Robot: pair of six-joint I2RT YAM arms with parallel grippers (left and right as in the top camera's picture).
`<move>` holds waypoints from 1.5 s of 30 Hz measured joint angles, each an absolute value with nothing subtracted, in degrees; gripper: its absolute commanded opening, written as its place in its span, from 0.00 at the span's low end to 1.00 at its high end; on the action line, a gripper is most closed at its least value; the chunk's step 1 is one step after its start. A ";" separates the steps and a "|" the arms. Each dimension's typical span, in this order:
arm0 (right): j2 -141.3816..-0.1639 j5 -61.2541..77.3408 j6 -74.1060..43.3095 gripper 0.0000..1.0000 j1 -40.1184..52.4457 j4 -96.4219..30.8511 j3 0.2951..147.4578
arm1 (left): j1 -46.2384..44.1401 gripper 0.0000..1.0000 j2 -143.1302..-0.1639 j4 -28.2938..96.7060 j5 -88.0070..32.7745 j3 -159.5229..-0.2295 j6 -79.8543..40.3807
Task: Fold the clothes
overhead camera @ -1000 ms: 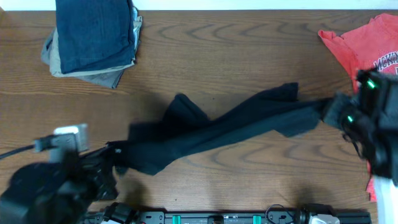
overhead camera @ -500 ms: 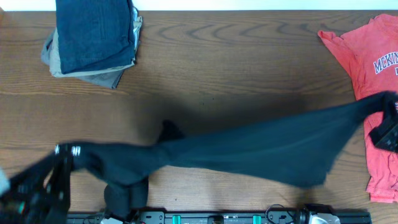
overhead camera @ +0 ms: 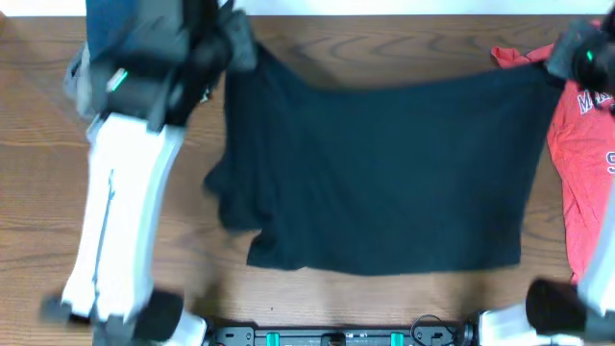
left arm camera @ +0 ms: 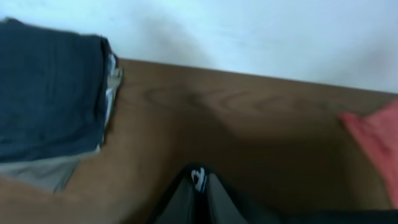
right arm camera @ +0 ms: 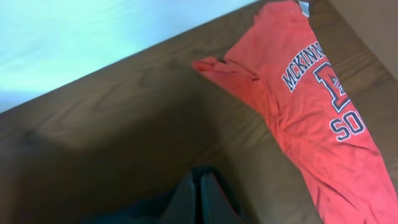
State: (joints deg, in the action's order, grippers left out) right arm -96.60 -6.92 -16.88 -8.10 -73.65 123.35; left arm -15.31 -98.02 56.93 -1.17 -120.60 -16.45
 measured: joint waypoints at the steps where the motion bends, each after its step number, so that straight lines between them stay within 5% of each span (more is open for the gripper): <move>1: -99.07 -7.11 -16.88 0.07 -8.80 -71.75 123.33 | -14.37 0.06 -101.21 54.50 -1.19 -120.53 -16.36; 3: -103.20 -7.46 -16.97 0.23 -9.93 -68.45 123.28 | -12.21 0.16 -107.22 49.63 -1.28 -120.44 -16.01; 6: -108.97 -7.81 -17.06 0.94 -11.40 -64.73 123.31 | -9.39 0.52 -114.15 44.36 -1.26 -120.44 -15.49; 7: -111.31 -7.90 -16.95 0.99 -11.88 -64.16 123.31 | -8.49 0.71 -116.18 43.51 -1.10 -120.44 -15.44; 11: -117.99 -8.14 -16.82 0.99 -12.43 -64.99 123.28 | -6.17 0.92 -122.30 43.42 -1.10 -120.42 -15.35; 18: -121.51 -6.79 -16.86 0.99 -12.40 -69.73 123.15 | -7.16 0.99 -123.02 50.15 -1.15 -120.31 -15.40; 38: -106.63 0.38 -17.61 0.99 -10.72 -89.47 123.17 | -8.27 1.00 -92.23 91.13 -1.30 -120.20 -15.35; 45: -103.24 -0.21 -18.48 0.99 -5.76 -94.43 123.17 | -8.27 1.00 -87.64 92.27 -1.32 -112.99 -15.49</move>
State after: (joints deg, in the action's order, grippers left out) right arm -103.24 -0.21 -18.48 -5.76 -94.43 123.17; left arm -8.27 -87.64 92.27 -1.32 -112.99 -15.49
